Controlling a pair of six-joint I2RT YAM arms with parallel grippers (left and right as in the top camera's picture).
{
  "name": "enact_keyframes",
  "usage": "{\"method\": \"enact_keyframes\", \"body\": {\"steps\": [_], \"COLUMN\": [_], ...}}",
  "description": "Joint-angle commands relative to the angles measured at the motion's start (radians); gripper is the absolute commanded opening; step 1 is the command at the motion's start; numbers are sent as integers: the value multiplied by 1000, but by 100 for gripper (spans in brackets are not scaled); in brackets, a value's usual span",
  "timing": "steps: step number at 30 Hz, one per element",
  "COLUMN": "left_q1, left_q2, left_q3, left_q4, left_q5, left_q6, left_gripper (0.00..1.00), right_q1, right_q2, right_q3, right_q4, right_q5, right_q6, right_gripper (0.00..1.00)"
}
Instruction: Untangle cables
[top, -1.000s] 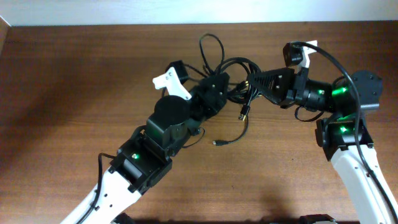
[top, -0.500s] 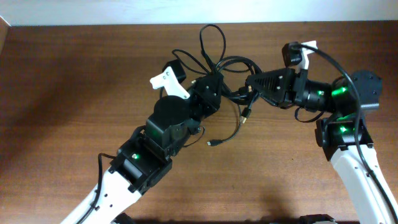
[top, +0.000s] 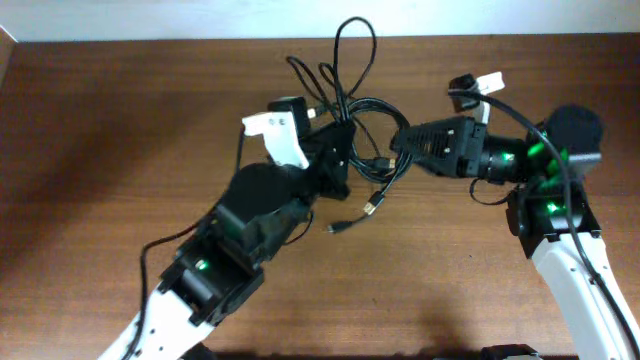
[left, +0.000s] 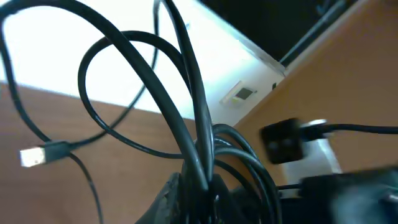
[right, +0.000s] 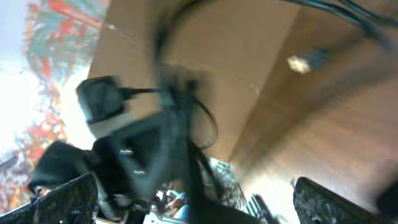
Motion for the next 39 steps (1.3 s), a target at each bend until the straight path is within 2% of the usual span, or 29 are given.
{"method": "enact_keyframes", "body": {"steps": [1, 2, 6, 10, 16, 22, 25, 28, 31, 36, 39], "left_q1": [-3, -3, -3, -3, 26, 30, 30, 30, 30, 30, 30], "left_q2": [-72, -83, -89, -89, -89, -89, -89, -80, -66, -24, -12], "left_q3": [11, 11, 11, 11, 11, 11, 11, 11, 11, 11, 11], "left_q4": [-6, -26, -69, -141, -189, -247, -246, -243, -219, -94, -79], "left_q5": [6, 6, -11, -100, -90, -78, -4, 106, 215, 463, 531], "left_q6": [140, 140, 141, 147, 215, 283, 291, 379, 418, 504, 542], "left_gripper": [0, 0, 0, 0, 0, 0, 0, 0, 0, 0, 0], "right_q1": [5, 5, 5, 5, 5, 5, 5, 5, 5, 5, 5], "right_q2": [2, 2, 2, 0, -35, -160, -232, -304, -365, -497, -532], "right_q3": [8, 8, 8, 8, 8, 9, 9, 9, 9, 9, 9], "right_q4": [-208, -328, -510, -552, -700, -869, -938, -1004, -1040, -1072, -1088], "right_q5": [109, 185, 309, 336, 449, 628, 678, 690, 689, 690, 691], "right_q6": [-229, -299, -428, -466, -568, -644, -676, -752, -794, -801, -797], "right_gripper": [99, 99, 99, 99, 99, 99, 99, 99, 99, 100, 98]}}
